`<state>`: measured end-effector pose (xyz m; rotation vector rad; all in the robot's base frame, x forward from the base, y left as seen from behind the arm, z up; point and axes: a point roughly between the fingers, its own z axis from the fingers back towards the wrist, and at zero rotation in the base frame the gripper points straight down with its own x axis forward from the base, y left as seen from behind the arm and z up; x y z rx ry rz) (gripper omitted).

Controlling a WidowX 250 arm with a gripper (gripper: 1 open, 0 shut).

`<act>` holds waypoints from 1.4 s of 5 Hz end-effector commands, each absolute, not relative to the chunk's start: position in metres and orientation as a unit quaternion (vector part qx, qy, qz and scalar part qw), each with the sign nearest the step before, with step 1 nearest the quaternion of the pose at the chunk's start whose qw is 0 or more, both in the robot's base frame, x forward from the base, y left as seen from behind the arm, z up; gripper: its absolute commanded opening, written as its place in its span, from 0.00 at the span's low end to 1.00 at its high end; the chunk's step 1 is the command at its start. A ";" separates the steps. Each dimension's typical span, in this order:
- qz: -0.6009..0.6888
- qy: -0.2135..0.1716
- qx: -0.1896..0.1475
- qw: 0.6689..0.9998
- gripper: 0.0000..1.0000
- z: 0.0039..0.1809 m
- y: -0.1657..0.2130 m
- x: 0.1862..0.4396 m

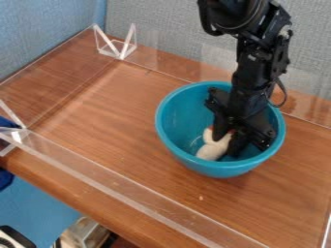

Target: Remove the mushroom from inside the blue bowl and put it on the table

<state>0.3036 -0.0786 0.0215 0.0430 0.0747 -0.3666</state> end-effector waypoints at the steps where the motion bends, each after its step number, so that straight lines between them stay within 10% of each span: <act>1: -0.154 0.108 0.006 0.982 0.00 -0.005 -0.084 0.268; 7: -0.052 0.099 -0.006 0.994 0.00 0.001 -0.095 0.278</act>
